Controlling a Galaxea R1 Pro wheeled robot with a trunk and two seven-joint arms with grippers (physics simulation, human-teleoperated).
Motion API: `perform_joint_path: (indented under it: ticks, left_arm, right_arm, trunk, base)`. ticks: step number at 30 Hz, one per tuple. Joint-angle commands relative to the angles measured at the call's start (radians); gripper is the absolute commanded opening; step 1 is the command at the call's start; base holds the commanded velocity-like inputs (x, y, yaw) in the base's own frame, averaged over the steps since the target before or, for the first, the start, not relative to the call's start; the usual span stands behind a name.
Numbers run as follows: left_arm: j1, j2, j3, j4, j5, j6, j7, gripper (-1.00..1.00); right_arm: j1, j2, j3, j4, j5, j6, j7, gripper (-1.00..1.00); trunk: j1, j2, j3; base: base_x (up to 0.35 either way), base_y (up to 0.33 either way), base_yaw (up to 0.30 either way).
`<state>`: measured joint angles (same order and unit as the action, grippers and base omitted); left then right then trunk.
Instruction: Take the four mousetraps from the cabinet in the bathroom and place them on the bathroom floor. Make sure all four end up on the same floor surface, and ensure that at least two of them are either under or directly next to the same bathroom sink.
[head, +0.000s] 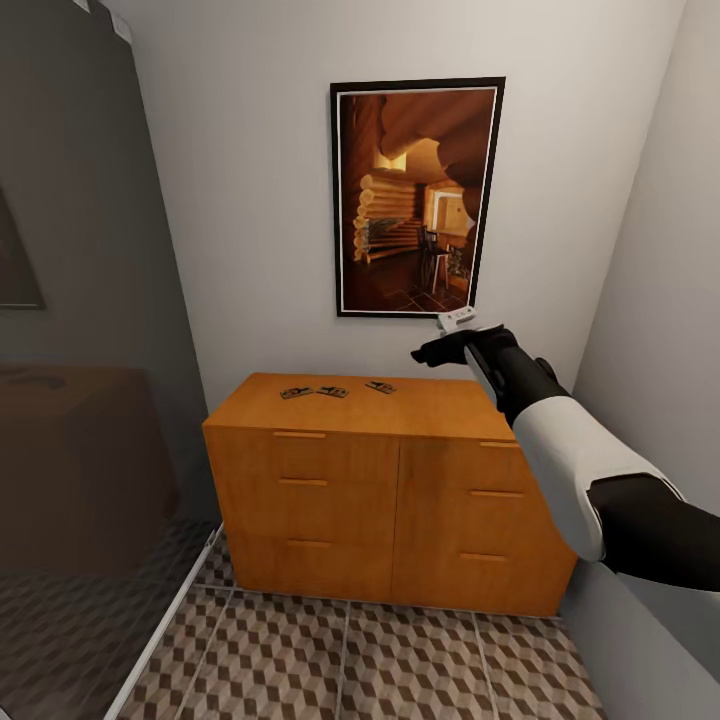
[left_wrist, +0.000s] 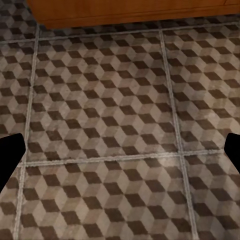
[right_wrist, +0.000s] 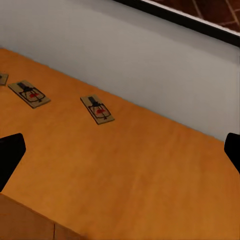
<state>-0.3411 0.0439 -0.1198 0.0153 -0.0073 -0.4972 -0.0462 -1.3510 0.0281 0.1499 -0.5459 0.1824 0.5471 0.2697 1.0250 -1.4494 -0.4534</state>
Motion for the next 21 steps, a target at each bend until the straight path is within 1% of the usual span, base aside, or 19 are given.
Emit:
perform_joint_path:
  ticks: [1, 3, 5, 11, 21]
  left_arm:
    - [-0.001, 0.000, -0.004, 0.002, 0.000, -0.004, 0.000, 1.00]
    - [-0.001, 0.001, -0.004, 0.002, 0.000, -0.005, 0.000, 1.00]
    - [-0.001, 0.001, -0.004, 0.002, -0.001, -0.006, 0.000, 1.00]
    - [-0.001, 0.001, -0.004, 0.004, 0.000, -0.006, 0.000, 1.00]
    - [-0.001, 0.001, -0.004, 0.009, -0.001, -0.006, 0.000, 1.00]
  right_arm:
    - [-0.001, 0.000, 0.000, 0.001, 0.011, -0.004, 0.007, 1.00]
    - [0.000, 0.002, 0.000, 0.006, 0.011, -0.042, 0.007, 1.00]
    - [0.000, 0.002, 0.000, 0.013, 0.011, -0.058, 0.007, 1.00]
    - [0.000, 0.001, 0.000, 0.039, 0.011, -0.074, 0.007, 1.00]
    - [0.000, -0.001, 0.001, 0.081, 0.011, -0.077, 0.008, 1.00]
  trunk:
    - [0.000, -0.001, -0.001]
    - [0.000, -0.001, -0.001]
    - [0.000, -0.001, -0.001]
    - [0.000, -0.001, -0.001]
    - [0.000, -0.001, -0.001]
  base:
    - [0.000, 0.000, 0.000]
    - [0.000, 0.000, 0.000]
    - [0.000, 0.000, 0.000]
    - [0.000, 0.000, 0.000]
    - [0.000, 0.000, 0.000]
